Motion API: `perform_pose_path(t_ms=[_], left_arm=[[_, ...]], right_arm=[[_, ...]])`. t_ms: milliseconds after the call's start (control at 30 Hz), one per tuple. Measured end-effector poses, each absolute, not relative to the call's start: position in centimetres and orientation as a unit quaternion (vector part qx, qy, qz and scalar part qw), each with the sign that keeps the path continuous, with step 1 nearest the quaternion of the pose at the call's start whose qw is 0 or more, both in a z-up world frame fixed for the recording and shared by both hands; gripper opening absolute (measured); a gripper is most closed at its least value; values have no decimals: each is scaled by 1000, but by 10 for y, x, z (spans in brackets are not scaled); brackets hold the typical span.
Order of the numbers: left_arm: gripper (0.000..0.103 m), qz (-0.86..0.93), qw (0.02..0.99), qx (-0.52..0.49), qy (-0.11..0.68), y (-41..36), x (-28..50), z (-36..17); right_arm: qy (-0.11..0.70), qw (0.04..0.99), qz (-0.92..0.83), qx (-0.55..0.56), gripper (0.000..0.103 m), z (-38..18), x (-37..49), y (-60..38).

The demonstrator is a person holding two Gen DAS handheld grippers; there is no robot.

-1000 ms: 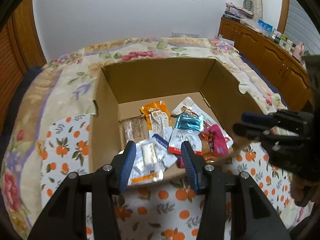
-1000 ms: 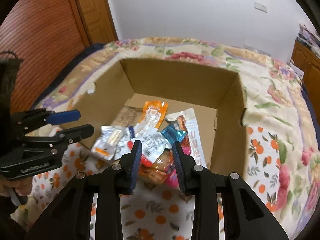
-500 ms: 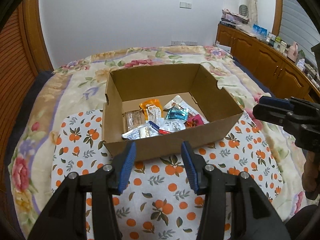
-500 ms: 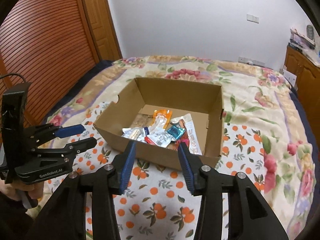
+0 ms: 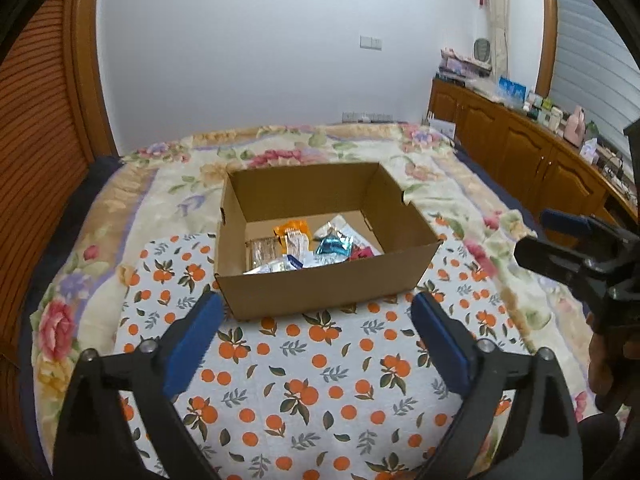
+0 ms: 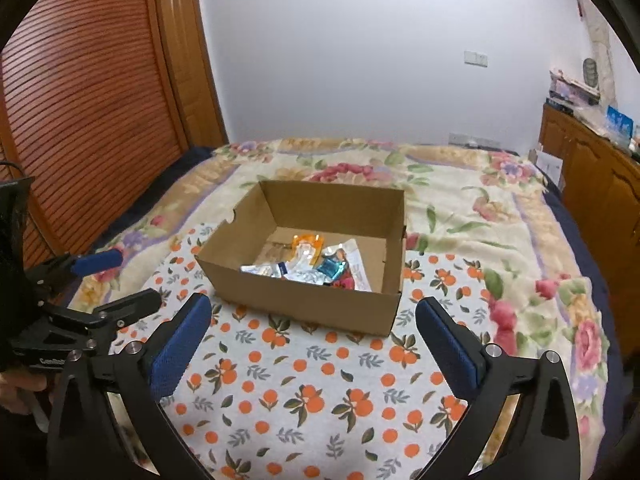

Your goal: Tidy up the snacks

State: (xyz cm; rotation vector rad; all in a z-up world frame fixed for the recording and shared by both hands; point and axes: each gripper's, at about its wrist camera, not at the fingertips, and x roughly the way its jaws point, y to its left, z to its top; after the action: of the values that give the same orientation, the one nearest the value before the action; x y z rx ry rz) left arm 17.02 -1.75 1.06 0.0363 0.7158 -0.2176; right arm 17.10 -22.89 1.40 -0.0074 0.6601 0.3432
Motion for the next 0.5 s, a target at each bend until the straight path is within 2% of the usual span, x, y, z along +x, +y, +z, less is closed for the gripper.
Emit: perform_pose_path(t_ms=[167, 500], left_arm=[[103, -92, 937, 24, 336, -19, 147, 29], [103, -75, 954, 39, 287, -28, 85, 57]], right_arm=[[310, 937, 161, -1, 103, 24, 145, -234], [282, 947, 151, 16, 103, 45, 90, -250]])
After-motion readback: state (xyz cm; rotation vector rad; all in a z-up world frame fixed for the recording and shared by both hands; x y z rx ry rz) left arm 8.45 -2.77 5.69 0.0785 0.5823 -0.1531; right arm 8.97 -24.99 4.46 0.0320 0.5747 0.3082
